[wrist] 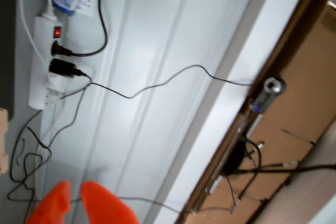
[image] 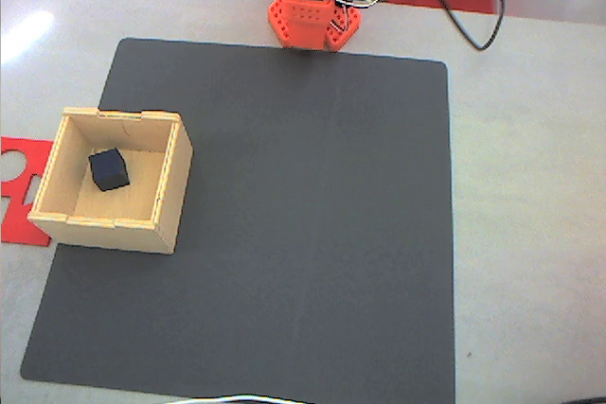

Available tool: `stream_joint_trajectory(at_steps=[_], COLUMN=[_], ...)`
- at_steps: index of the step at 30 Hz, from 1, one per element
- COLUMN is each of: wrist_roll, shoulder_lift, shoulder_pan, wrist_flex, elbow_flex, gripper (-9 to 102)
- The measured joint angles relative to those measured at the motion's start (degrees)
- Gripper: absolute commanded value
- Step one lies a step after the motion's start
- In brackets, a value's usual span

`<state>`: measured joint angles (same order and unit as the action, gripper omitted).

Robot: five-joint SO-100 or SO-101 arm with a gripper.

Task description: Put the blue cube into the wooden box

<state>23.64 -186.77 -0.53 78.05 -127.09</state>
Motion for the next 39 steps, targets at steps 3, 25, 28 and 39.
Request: stream_joint_trajectory(at_steps=[3, 25, 28, 39], wrist_roll=[1.8, -4.9, -5.4, -5.4], shoulder_lift=[-2.7, -3.7, -3.8, -3.8], shoulder_pan=[1.9, 0.2, -1.5, -1.6], wrist_flex=[-3.2, -12.7, -14.2, -14.5], elbow_flex=[-12.7, -46.7, -47.4, -47.5], gripper=[0, 0, 0, 0])
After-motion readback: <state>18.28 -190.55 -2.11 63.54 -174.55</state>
